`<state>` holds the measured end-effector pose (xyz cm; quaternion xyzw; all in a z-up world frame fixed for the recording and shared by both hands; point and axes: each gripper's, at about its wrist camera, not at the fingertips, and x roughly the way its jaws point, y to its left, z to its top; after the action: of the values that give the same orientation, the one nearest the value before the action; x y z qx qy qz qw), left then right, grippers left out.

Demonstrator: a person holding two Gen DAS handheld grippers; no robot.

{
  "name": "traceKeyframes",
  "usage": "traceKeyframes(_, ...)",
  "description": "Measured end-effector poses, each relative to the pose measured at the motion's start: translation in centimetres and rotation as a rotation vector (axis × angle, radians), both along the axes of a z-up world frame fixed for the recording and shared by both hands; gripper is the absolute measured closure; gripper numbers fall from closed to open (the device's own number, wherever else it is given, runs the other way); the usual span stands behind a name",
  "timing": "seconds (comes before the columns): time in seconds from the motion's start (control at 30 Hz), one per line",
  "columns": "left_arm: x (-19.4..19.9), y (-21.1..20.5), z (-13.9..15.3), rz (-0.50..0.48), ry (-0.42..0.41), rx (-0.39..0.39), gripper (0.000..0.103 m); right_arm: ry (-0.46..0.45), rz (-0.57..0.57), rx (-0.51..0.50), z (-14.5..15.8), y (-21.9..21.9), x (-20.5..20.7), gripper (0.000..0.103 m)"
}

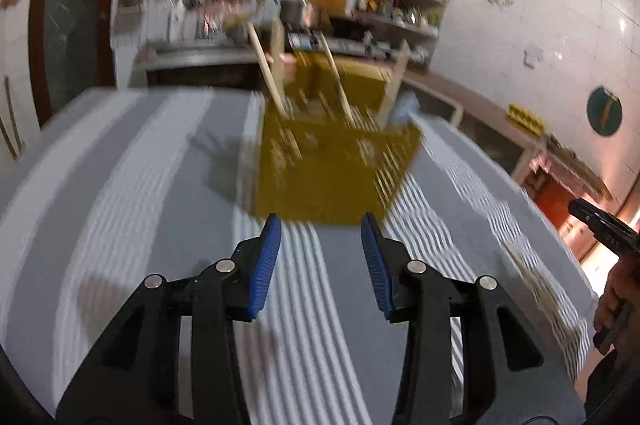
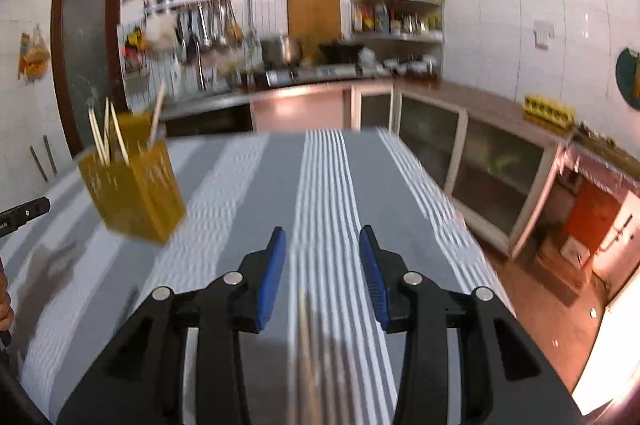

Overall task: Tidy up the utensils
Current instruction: 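Withdraw both open tools toward the dark spoon and last chopstick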

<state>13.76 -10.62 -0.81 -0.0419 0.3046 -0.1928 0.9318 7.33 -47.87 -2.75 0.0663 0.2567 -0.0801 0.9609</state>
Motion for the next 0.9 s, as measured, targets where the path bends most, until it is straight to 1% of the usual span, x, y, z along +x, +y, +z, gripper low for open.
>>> traceKeyframes(0.1,-1.6,-1.0,-2.3,-0.038,0.065,-0.006,0.061,0.033,0.003,0.018,-2.0,0.2,-1.4,0.064)
traceKeyframes(0.2,-2.8,-1.6,-3.6,-0.049,0.101,0.003,0.061,0.058,0.026,0.026,-3.2,0.8,-2.1,0.064)
traceKeyframes(0.23,-3.2,-1.7,-3.9,-0.051,0.116,0.0,0.06,0.064,0.033,0.023,-3.5,1.2,-2.6,0.064)
traceKeyframes(0.33,-3.5,-2.6,-4.1,-0.05,0.134,-0.008,0.055,0.1,0.056,0.003,-3.9,1.9,-2.7,0.064)
traceKeyframes(0.43,-3.5,-4.4,-4.4,-0.059,0.153,0.0,0.054,0.123,0.074,-0.024,-3.8,2.6,-2.7,0.064)
traceKeyframes(0.47,-3.4,-5.4,-4.6,-0.064,0.16,0.019,0.054,0.126,0.075,-0.026,-3.8,2.7,-2.8,0.064)
traceKeyframes(0.53,-3.2,-6.7,-4.8,-0.084,0.18,0.032,0.054,0.13,0.073,-0.023,-3.5,2.5,-2.6,0.064)
traceKeyframes(0.6,-3.2,-8.0,-5.6,-0.099,0.197,0.058,0.054,0.128,0.066,-0.022,-3.2,2.4,-2.4,0.064)
traceKeyframes(0.73,-2.7,-9.9,-6.6,-0.119,0.244,0.089,0.055,0.137,0.068,-0.011,-2.8,2.2,-1.8,0.064)
traceKeyframes(0.9,-1.3,-11.7,-8.0,-0.147,0.289,0.147,0.055,0.17,0.085,-0.004,-3.5,2.0,-0.5,0.064)
